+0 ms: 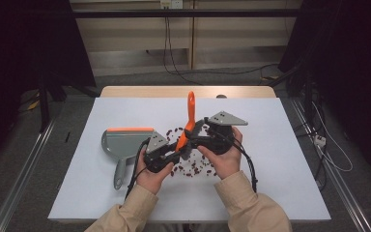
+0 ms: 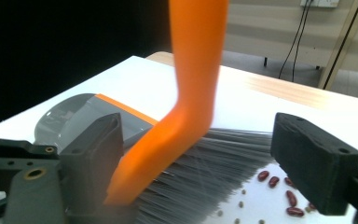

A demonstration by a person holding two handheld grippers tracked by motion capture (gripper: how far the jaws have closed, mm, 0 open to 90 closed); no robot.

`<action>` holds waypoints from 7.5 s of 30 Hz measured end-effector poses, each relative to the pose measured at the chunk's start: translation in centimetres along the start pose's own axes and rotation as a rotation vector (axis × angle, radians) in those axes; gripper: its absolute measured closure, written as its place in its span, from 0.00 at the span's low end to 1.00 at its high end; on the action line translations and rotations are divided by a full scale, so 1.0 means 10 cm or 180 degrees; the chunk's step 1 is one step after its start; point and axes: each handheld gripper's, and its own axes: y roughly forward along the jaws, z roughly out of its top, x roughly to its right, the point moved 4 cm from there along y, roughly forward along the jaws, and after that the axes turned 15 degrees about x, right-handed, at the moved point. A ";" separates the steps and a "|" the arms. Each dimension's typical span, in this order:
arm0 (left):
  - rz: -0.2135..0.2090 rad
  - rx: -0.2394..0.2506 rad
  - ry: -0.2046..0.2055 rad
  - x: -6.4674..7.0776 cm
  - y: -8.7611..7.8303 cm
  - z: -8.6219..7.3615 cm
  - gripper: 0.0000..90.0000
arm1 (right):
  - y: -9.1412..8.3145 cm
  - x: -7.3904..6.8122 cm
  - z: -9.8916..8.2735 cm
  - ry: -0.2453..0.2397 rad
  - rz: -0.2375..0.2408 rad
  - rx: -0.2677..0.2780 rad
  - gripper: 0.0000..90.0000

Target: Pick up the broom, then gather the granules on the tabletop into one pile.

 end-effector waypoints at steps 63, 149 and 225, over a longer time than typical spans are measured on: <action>-0.0179 0.0246 0.0050 -0.30 -0.42 0.28 0.11 | -0.47 0.74 0.09 0.0189 -0.0289 -0.0407 0.80; 0.0196 0.0134 0.0059 -1.03 -0.97 0.02 0.08 | -0.37 1.24 -0.50 0.0027 -0.0601 -0.1219 0.80; 0.0257 0.0120 0.0005 -1.09 -0.99 -0.01 0.08 | 0.81 1.26 -0.52 -0.1335 0.0462 -0.0972 0.79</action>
